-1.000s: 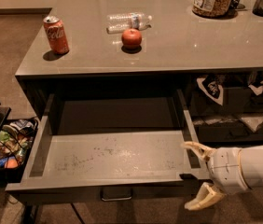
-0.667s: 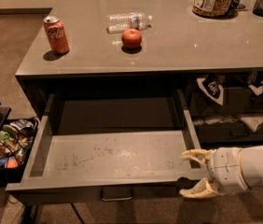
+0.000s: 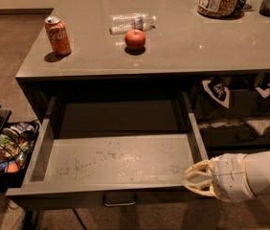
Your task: Close top drawer
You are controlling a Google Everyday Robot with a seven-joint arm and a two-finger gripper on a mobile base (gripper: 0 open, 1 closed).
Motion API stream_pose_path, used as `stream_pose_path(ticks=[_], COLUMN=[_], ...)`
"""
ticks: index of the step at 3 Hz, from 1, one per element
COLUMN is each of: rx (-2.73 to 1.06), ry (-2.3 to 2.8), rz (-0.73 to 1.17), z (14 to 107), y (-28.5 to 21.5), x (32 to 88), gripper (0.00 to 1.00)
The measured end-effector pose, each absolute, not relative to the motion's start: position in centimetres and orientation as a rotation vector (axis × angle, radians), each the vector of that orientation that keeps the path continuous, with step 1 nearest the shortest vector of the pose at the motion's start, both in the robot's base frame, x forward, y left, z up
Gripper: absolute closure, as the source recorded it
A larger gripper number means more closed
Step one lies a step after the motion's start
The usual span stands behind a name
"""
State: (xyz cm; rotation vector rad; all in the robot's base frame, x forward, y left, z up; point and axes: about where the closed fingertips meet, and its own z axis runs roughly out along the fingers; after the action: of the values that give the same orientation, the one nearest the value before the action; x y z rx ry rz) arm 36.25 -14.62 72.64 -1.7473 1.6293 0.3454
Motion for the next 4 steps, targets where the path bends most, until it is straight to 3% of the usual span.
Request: stream_pose_path(ticks=[1,4], rx=[-1.75,-1.775], ry=[1.596,1.616], rz=[0.343,0.26], z=[71.7,67.6], y=[-14.4,-12.7], x=[35.0,33.7], gripper=[1.0,1.0])
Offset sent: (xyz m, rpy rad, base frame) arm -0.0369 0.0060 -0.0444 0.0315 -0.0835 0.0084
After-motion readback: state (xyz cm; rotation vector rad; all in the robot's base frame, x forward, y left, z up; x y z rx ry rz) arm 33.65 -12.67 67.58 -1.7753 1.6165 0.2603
